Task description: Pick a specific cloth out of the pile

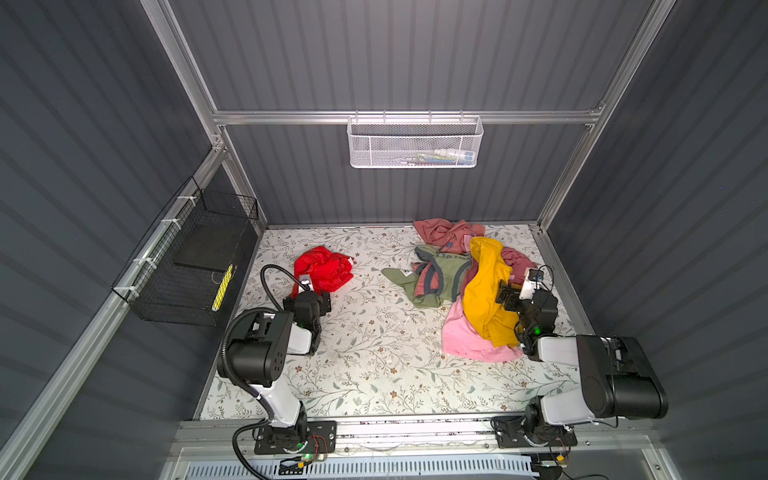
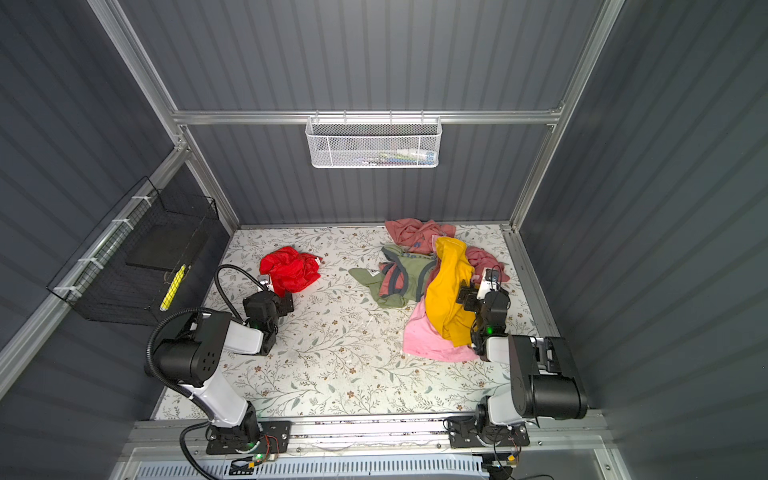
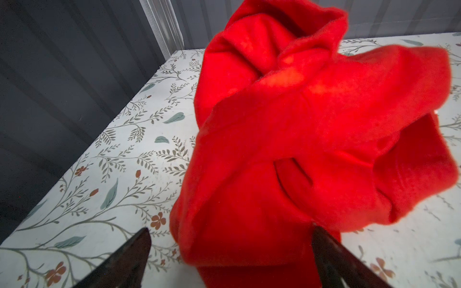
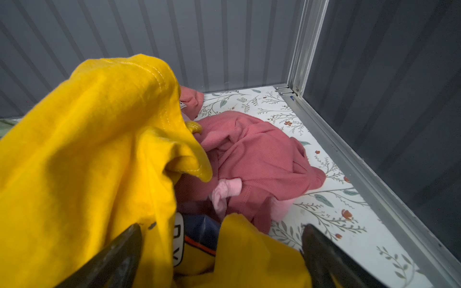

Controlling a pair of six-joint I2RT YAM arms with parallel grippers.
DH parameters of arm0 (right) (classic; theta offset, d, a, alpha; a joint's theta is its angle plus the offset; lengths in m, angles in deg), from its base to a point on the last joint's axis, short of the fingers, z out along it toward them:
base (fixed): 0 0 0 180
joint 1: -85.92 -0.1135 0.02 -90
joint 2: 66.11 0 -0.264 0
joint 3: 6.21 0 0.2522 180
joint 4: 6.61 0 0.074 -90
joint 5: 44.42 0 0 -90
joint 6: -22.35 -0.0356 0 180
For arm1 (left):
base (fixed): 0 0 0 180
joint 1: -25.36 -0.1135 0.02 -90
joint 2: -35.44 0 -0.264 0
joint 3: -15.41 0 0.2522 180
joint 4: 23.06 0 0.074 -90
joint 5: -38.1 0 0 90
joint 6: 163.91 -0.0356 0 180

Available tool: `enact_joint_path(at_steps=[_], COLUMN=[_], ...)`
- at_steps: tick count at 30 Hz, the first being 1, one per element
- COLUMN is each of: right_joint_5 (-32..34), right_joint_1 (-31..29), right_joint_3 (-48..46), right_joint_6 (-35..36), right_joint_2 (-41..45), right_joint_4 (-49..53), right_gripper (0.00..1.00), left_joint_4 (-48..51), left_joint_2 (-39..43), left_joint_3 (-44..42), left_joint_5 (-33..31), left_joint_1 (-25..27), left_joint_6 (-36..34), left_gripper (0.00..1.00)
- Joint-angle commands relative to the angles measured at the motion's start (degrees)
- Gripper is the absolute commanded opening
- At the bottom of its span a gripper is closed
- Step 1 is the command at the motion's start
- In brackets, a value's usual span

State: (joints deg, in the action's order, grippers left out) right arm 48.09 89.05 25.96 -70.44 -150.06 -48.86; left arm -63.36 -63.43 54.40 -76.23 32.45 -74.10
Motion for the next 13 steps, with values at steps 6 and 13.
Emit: enact_joint_path(at_steps=[6,13], right_joint_5=[-0.8,-0.8], right_joint_1=[0.1,0.1], right_joint_3=[0.2,0.2], right_joint_6=[-0.5,-0.6], right_joint_2=[0.3,0.3], right_joint_4=[0.0,0.0], right_gripper=[0.99,0.99], left_joint_4=[-0.9,-0.6], left_joint_2=[0.3,0.3], left_joint_3=[0.6,0.8], left_joint_5=[0.2,0.4], left_joint_1=[0.0,0.0], left_joint_6=[0.8,0.8], left_gripper=[1.0,1.0])
